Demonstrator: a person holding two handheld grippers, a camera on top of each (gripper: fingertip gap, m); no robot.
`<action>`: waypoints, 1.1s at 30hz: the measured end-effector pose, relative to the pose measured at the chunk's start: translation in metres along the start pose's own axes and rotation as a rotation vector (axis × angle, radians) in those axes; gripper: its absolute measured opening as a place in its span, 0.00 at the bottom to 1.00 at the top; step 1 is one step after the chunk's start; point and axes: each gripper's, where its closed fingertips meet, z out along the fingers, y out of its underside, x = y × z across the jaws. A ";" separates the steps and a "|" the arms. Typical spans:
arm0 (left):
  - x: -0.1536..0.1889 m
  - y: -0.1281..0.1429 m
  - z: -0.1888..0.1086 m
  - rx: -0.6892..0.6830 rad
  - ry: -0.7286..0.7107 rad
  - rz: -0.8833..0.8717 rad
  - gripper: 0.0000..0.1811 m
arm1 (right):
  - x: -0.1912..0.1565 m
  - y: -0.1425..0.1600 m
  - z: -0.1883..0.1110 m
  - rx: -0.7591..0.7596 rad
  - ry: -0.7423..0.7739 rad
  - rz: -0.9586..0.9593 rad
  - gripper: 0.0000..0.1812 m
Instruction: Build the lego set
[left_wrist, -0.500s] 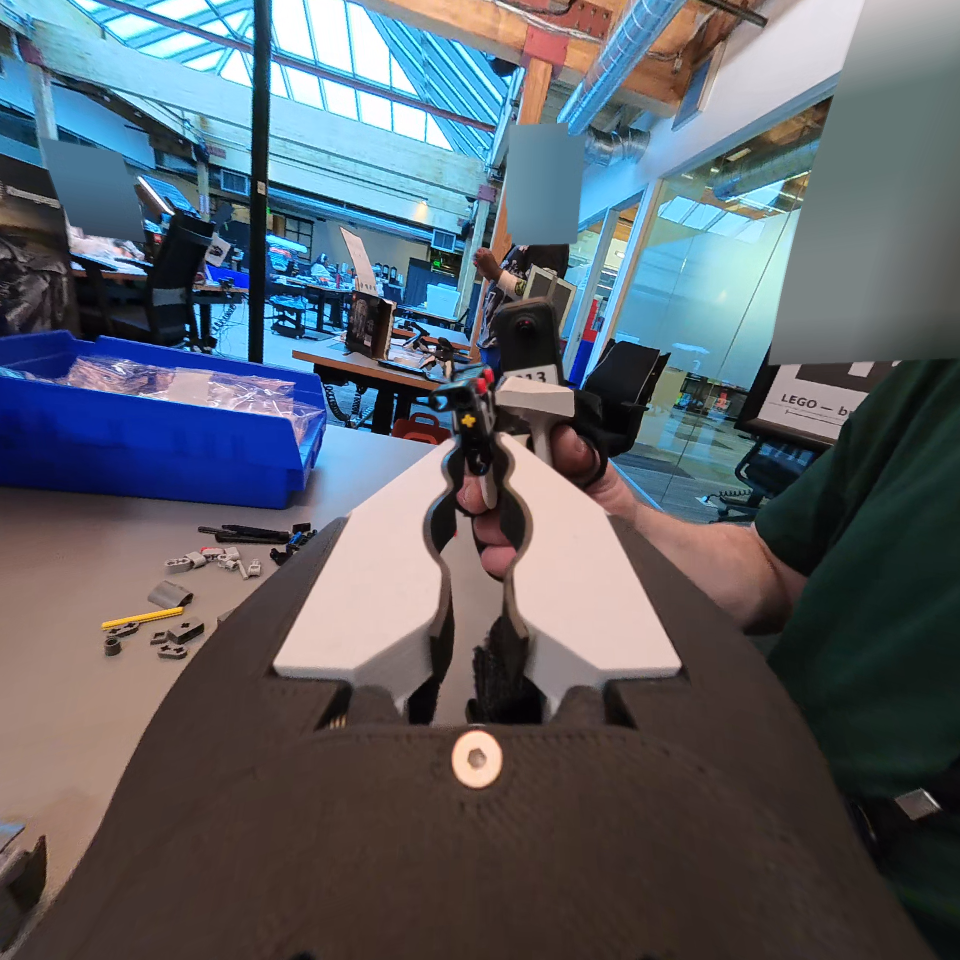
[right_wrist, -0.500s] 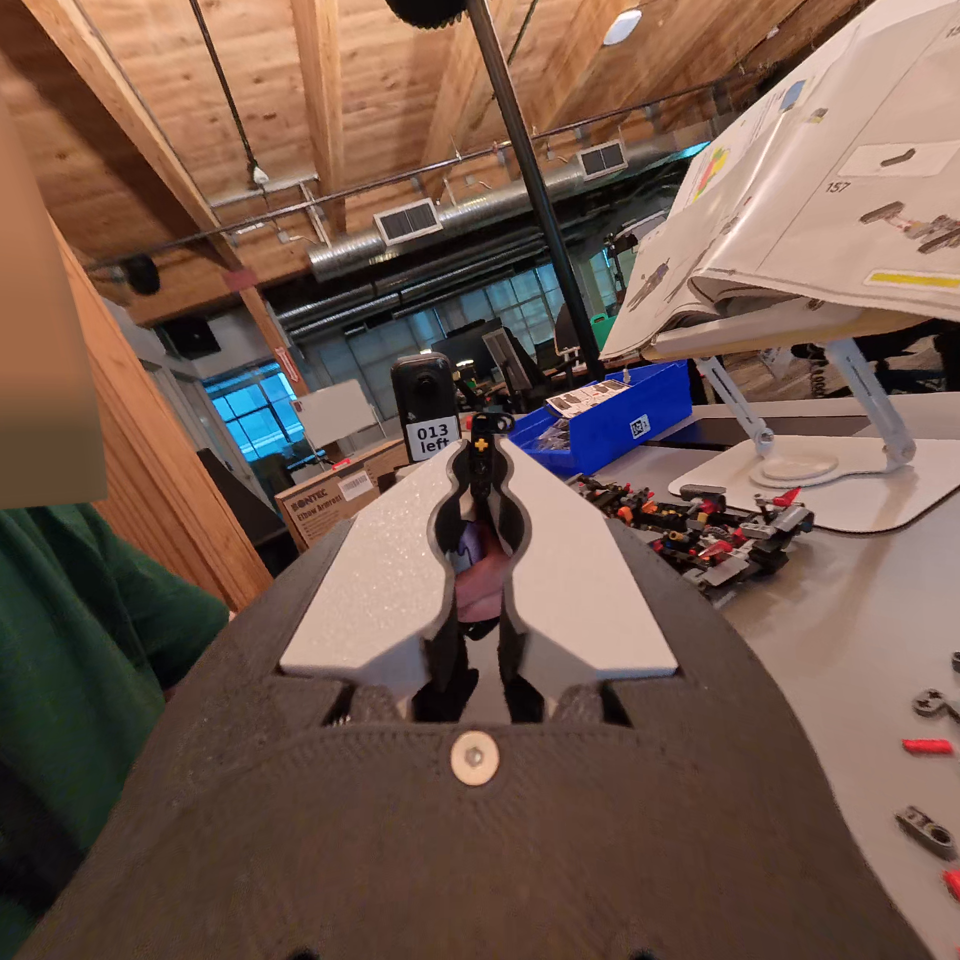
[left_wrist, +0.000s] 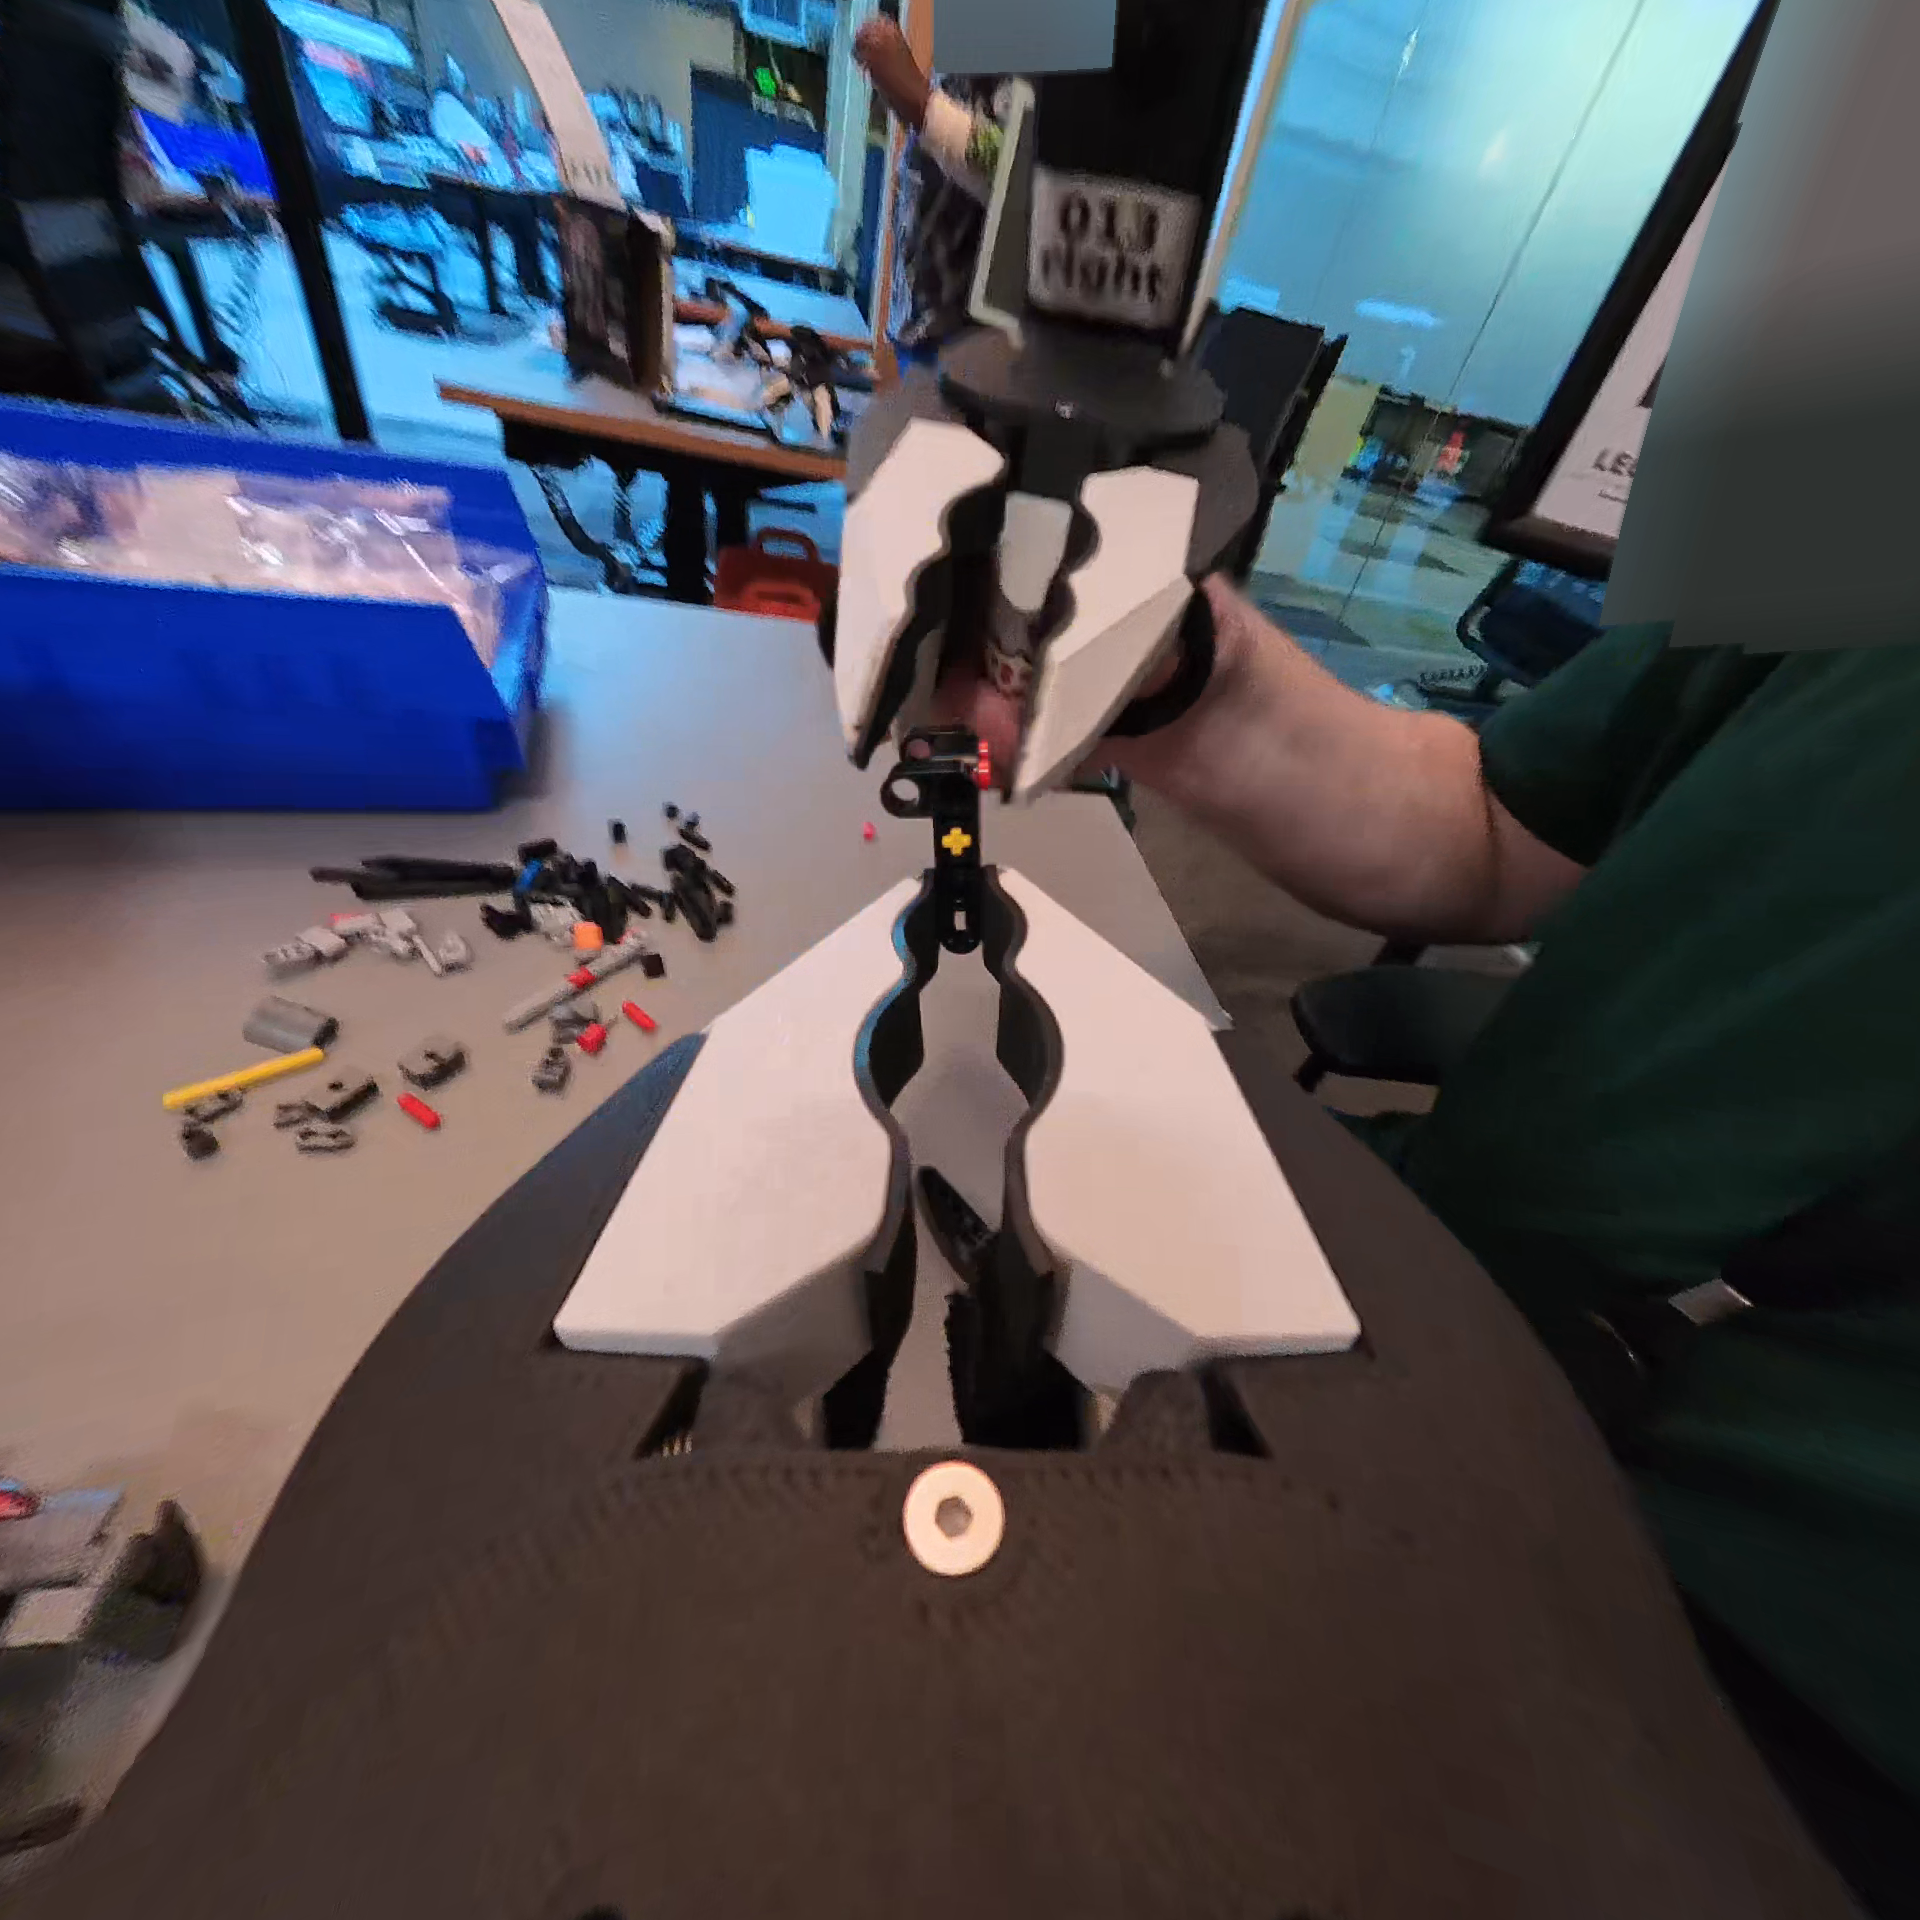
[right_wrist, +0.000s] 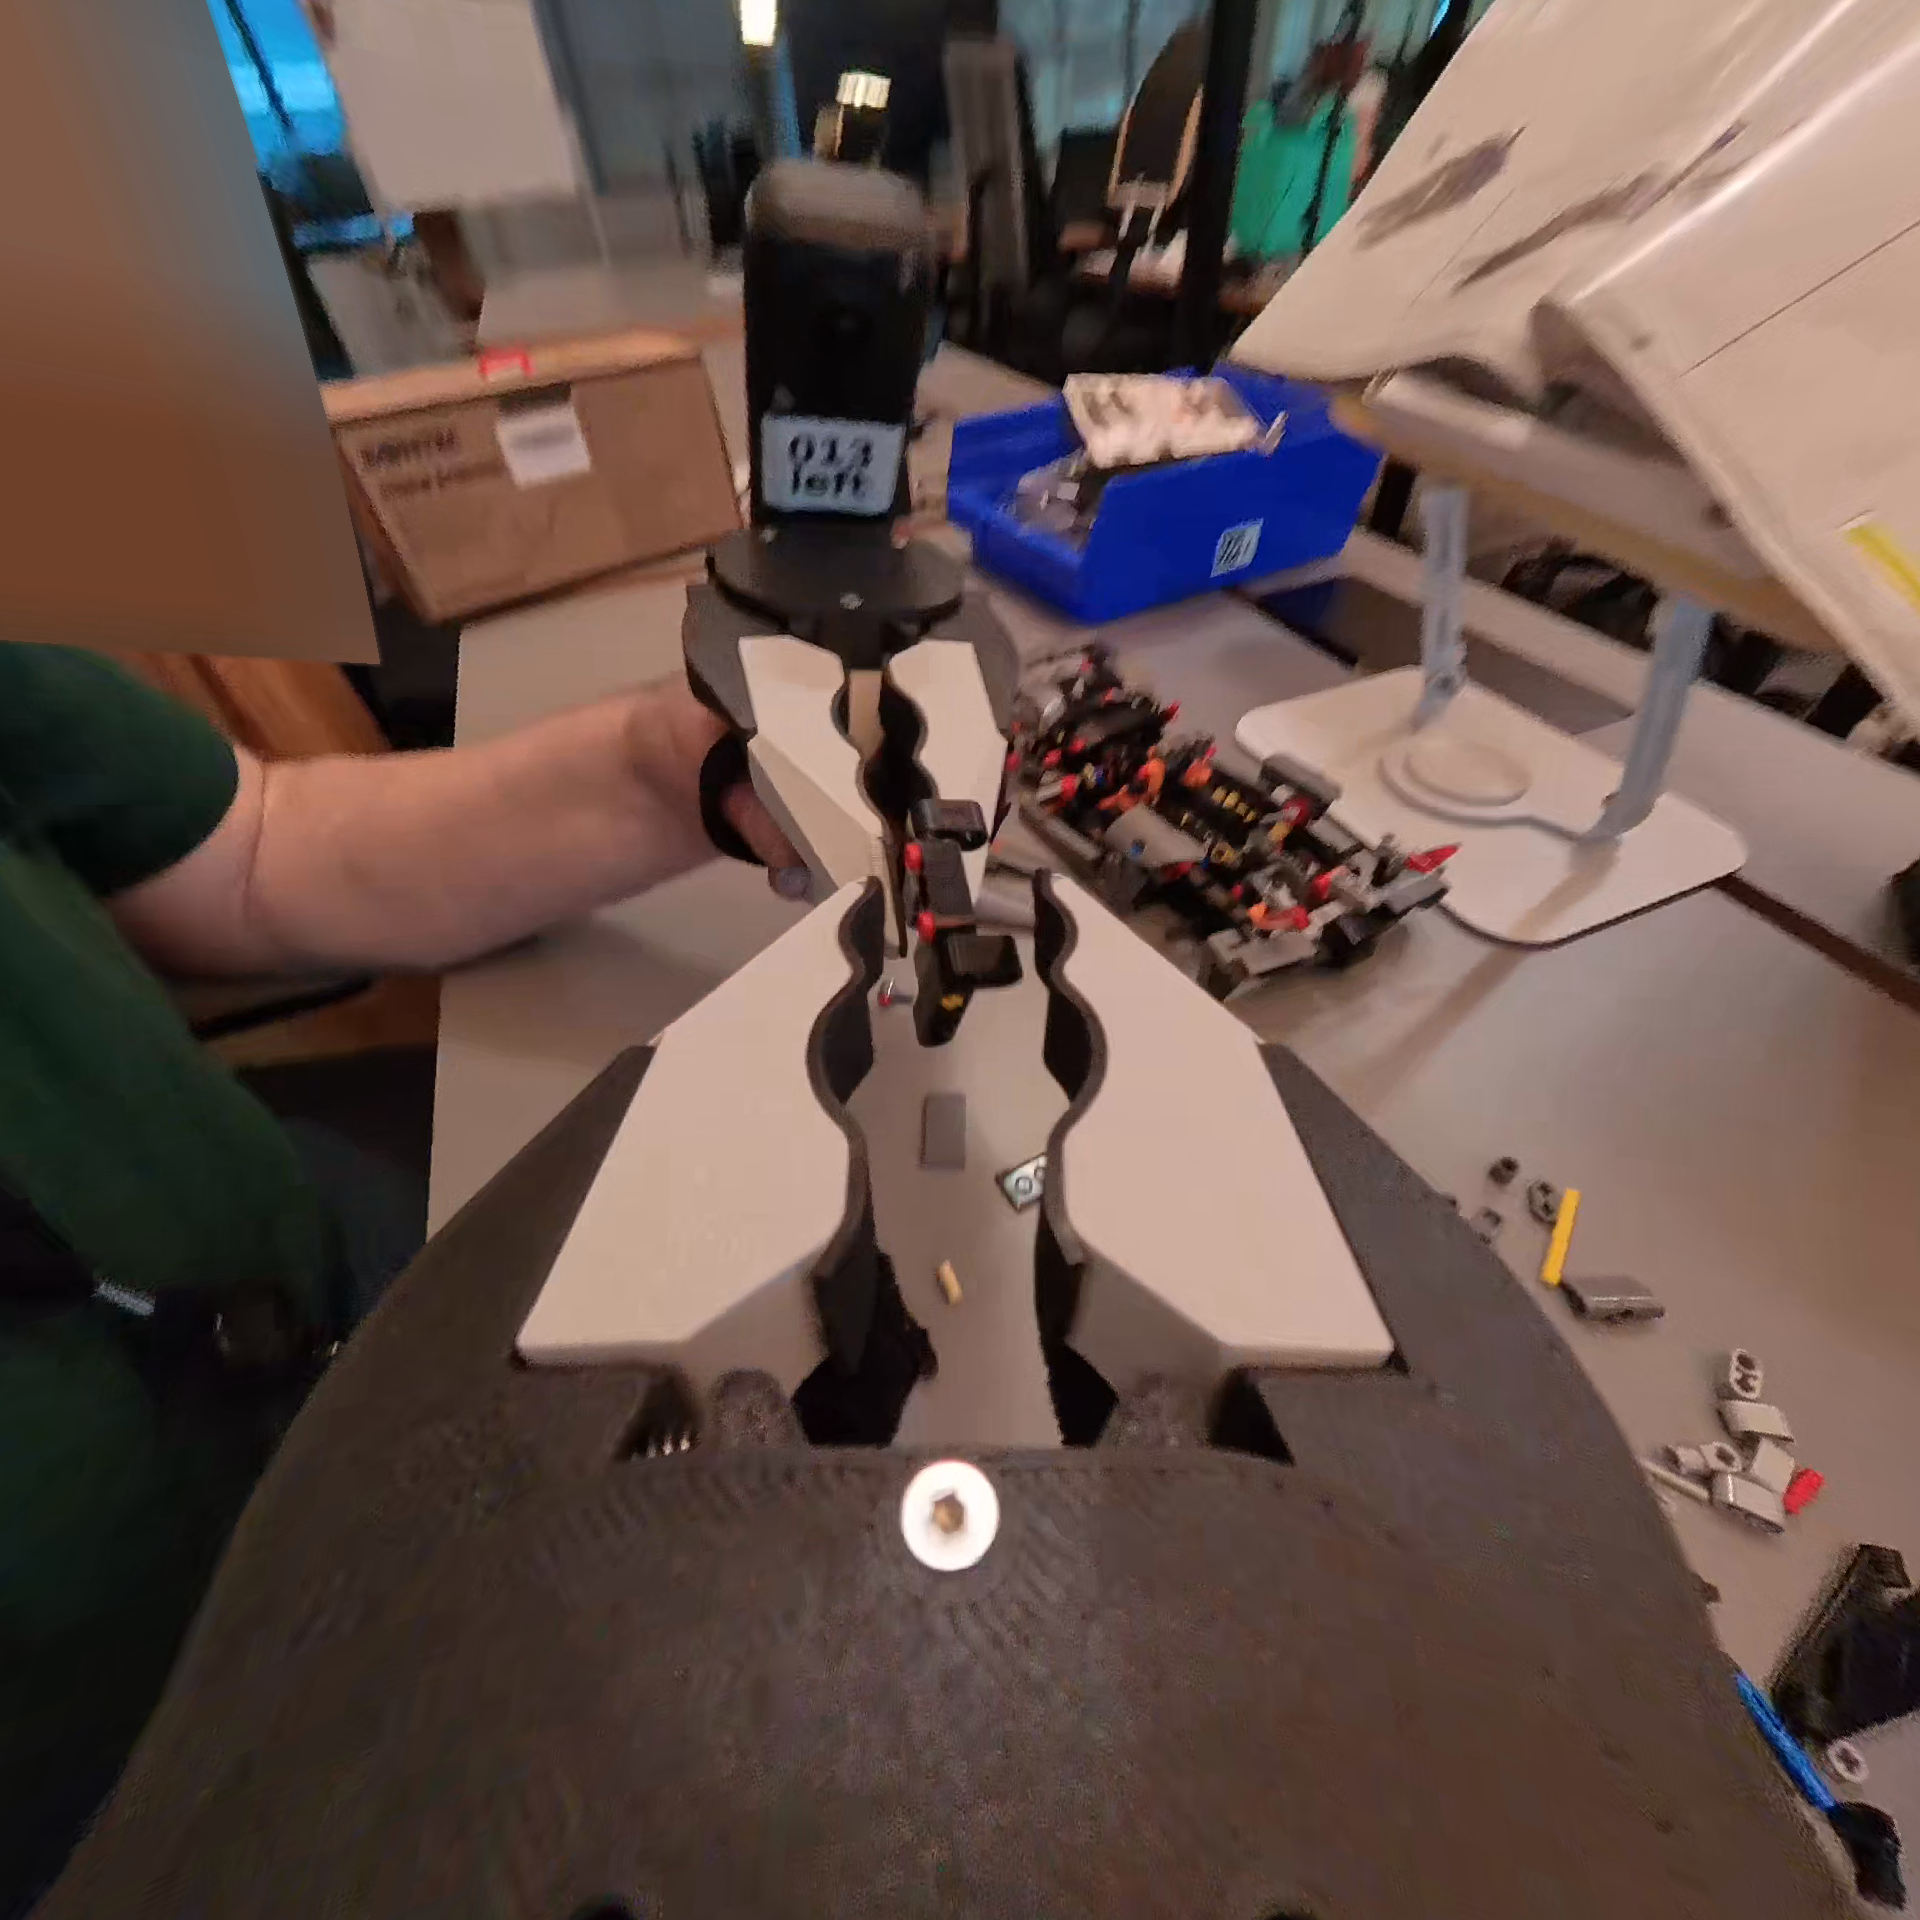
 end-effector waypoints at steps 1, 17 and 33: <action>0.002 0.006 0.002 -0.026 0.023 -0.021 0.03 | -0.002 0.006 0.003 -0.048 -0.025 -0.002 0.11; -0.044 -0.020 0.004 -0.028 -0.629 0.565 0.38 | 0.038 -0.017 0.003 0.418 -0.147 0.703 0.03; -0.041 -0.030 -0.006 -0.030 -0.740 0.660 0.24 | 0.026 -0.021 0.015 0.458 -0.160 0.743 0.04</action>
